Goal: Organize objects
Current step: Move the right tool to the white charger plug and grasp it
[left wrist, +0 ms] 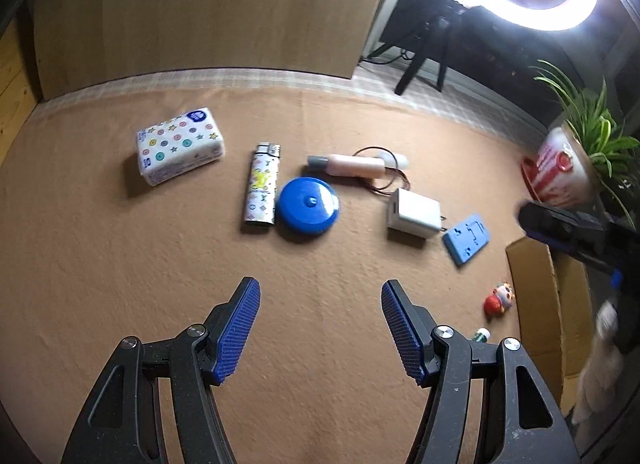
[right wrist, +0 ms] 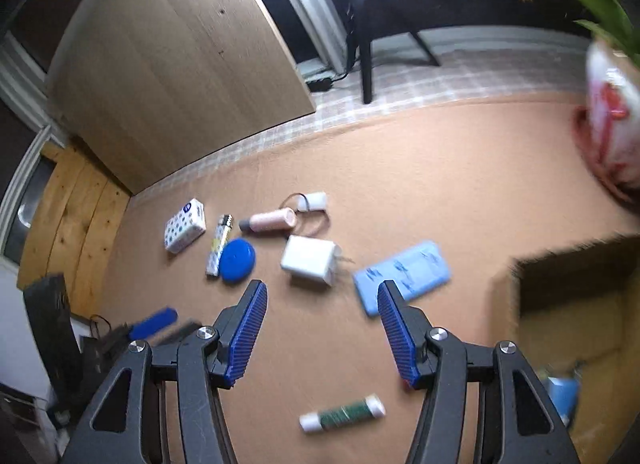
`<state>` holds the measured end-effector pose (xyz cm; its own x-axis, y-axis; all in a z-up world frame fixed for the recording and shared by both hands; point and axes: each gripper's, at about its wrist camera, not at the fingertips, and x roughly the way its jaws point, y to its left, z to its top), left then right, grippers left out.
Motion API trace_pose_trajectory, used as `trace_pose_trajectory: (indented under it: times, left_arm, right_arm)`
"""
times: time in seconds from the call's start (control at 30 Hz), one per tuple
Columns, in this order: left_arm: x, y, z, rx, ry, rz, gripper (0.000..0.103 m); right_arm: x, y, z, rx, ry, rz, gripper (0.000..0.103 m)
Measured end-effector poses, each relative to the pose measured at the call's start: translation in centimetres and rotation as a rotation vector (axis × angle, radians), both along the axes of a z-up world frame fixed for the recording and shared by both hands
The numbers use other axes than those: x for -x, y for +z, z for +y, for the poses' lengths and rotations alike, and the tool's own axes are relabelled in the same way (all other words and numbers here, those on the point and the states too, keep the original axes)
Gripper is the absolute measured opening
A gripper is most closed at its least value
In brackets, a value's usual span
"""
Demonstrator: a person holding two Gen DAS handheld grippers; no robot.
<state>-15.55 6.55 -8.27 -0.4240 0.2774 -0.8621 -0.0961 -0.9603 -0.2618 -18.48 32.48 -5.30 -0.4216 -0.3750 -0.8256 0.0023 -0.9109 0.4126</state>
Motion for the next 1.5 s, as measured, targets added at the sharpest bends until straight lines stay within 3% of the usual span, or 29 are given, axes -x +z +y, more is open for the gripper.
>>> trace_pose_trajectory:
  times: [0.27,0.37,0.47,0.53,1.07,1.33,1.5]
  left_arm:
    - [-0.8,-0.8,-2.0,-0.027,0.04,-0.017,0.066]
    - [-1.2,-0.7,-3.1,-0.031,0.062,-0.018,0.066]
    - [-1.4,-0.8,-3.9,-0.036,0.078,-0.023,0.066]
    - [-1.6,-0.9,-4.4,-0.036,0.086,-0.026,0.066]
    - [-3.9,-3.8,-5.0,-0.044,0.094,-0.092,0.066]
    - [-7.0,-4.2,-2.7,-0.02,-0.027,-0.097,0.066]
    - [-7.0,-4.2,-1.5,-0.046,-0.07,-0.091,0.066]
  right_arm:
    - [5.6,-4.1,-1.6,0.05,-0.008,-0.096,0.053]
    - [7.0,-5.3,-2.3,0.015,0.001,-0.115,0.053]
    - [7.5,-6.6,-2.8,0.019,0.017,-0.16,0.044]
    - [7.1,-7.0,-3.3,0.039,0.035,-0.176,0.04]
    - [0.3,-7.5,-7.2,0.087,0.117,-0.178,0.037]
    - [-4.1,-8.3,-8.2,0.19,0.128,-0.242,0.033]
    - [-5.4,-8.3,-7.9,0.221,0.138,-0.245,0.033]
